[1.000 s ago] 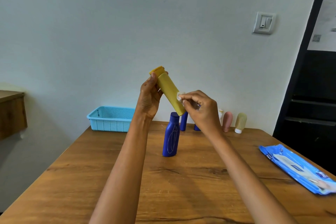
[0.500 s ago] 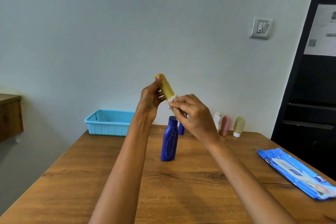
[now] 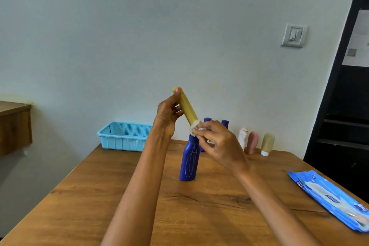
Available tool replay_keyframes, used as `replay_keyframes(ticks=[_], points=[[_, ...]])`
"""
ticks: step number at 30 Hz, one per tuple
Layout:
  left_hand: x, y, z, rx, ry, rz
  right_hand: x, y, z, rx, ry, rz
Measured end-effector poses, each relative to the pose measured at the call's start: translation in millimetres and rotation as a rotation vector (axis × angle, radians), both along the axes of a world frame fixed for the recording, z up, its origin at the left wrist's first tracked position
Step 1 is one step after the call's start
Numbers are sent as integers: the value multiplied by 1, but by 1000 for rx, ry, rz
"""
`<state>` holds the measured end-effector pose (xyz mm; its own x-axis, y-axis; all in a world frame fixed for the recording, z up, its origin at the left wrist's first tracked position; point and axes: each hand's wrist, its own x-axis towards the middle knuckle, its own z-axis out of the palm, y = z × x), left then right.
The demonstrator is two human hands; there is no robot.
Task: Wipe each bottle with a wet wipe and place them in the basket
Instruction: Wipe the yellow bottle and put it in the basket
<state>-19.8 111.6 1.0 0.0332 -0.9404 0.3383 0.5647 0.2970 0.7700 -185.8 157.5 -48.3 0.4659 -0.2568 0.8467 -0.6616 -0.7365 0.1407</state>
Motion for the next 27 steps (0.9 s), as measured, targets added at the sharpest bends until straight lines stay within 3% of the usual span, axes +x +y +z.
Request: replay_keyframes(ticks=[3, 6, 13, 17, 21, 27], points=[[1, 1, -4, 5, 39, -29, -3, 0, 0, 171, -303, 125], [0, 4, -5, -44, 46, -94, 4, -4, 25, 209, -588, 184], [-7, 9, -5, -157, 72, -194, 37, -10, 48, 210, -320, 160], [-4, 8, -10, -234, 92, -251, 44, -14, 59, 260, -464, 100], [-2, 5, -11, -299, 33, -269, 43, -15, 77, 494, -601, 27], [0, 8, -6, -355, 15, -209, 27, -7, 76, 768, -686, 114]])
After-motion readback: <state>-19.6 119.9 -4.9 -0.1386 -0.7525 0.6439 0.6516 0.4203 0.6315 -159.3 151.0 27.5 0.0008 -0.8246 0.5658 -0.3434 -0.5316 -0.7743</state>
